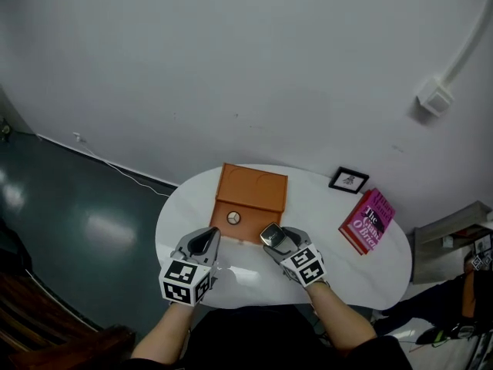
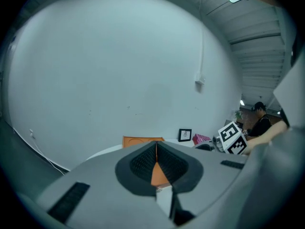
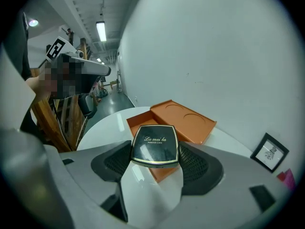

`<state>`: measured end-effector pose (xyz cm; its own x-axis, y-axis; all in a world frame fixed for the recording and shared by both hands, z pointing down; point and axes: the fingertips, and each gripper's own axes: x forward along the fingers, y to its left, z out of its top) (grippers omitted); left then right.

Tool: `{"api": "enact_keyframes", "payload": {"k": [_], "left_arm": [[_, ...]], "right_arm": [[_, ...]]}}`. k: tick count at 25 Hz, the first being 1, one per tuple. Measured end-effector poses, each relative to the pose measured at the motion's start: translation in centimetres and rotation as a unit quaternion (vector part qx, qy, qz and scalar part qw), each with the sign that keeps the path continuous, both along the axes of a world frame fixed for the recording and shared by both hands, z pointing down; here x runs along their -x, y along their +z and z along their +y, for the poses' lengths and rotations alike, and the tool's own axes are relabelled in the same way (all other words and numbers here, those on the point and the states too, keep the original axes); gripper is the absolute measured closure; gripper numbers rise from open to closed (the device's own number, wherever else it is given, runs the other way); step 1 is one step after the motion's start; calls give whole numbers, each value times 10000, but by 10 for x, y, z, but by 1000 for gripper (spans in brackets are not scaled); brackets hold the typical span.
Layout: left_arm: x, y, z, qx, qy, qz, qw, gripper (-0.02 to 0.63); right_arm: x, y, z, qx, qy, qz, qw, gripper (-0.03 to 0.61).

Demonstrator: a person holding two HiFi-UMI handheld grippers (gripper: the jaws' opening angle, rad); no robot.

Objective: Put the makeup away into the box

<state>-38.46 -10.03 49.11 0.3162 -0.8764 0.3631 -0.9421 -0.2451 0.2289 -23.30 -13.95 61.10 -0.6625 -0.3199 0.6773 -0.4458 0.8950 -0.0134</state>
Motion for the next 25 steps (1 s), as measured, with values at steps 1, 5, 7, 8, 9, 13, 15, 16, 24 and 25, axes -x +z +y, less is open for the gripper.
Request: {"api": "enact_keyframes", "payload": {"k": [1, 5, 7, 8, 9, 13, 15, 16, 24, 25], "left_arm": [[5, 2, -2, 32, -56, -6, 10000, 598], [18, 7, -13, 117, -341, 161, 9992, 598], [19, 8, -17, 150, -392, 171, 9990, 598], [20, 10, -19, 181, -404, 150, 9989, 598], [21, 13, -20, 217, -422, 131, 9988, 598], [27, 18, -26, 313, -580, 135, 9977, 598], [28, 21, -28, 369, -646, 147, 9971, 598], [29, 23, -29, 404, -670, 148, 9968, 598], [36, 41, -37, 624, -746, 108, 9952, 598], [36, 43, -37, 640, -756, 111, 9950, 598]], "right_arm": [[6, 4, -2, 45, -58, 19, 10000, 298], [23, 17, -14, 189, -258, 86, 9995, 298], [30, 22, -20, 231, -346, 122, 9991, 298], [33, 26, -24, 250, -384, 154, 9988, 298], [36, 30, -27, 271, -422, 194, 9986, 298], [43, 46, -38, 401, -621, 390, 9965, 298], [46, 53, -41, 455, -738, 486, 9950, 298], [48, 57, -43, 479, -792, 533, 9943, 298], [55, 87, -48, 542, -1137, 1041, 9866, 298], [54, 88, -48, 501, -1182, 1139, 9852, 298]]}}
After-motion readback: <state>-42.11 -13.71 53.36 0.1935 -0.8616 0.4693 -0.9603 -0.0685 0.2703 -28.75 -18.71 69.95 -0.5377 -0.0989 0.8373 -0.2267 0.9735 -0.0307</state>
